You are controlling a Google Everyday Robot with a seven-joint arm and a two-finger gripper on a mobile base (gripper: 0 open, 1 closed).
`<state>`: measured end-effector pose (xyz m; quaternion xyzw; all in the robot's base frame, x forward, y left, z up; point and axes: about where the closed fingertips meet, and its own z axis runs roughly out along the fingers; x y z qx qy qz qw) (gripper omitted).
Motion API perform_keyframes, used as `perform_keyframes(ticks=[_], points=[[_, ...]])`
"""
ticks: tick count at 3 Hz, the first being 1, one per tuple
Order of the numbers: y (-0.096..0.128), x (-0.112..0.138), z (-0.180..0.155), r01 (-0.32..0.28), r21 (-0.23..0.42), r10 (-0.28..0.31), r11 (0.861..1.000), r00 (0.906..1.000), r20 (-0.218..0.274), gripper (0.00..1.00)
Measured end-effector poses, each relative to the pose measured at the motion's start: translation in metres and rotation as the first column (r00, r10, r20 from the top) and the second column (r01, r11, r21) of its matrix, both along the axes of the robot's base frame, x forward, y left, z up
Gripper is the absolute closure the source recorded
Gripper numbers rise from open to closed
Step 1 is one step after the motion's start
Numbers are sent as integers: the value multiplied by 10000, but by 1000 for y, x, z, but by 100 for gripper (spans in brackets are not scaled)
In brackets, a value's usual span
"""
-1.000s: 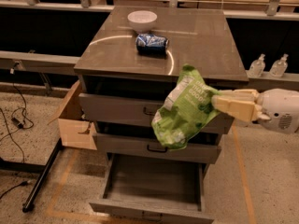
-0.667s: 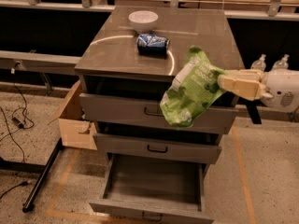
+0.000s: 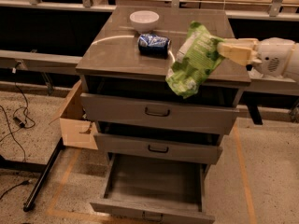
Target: Place green rice chip bag into bottom drawer
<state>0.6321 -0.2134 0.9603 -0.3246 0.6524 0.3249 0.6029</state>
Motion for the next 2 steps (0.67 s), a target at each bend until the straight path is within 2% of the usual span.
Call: perform_keyframes(ticks=[1, 2], points=[[-8, 57, 8, 385, 14, -386, 9993, 9986, 355, 100], [-11, 109, 17, 766, -142, -760, 9970, 9964, 370, 100]])
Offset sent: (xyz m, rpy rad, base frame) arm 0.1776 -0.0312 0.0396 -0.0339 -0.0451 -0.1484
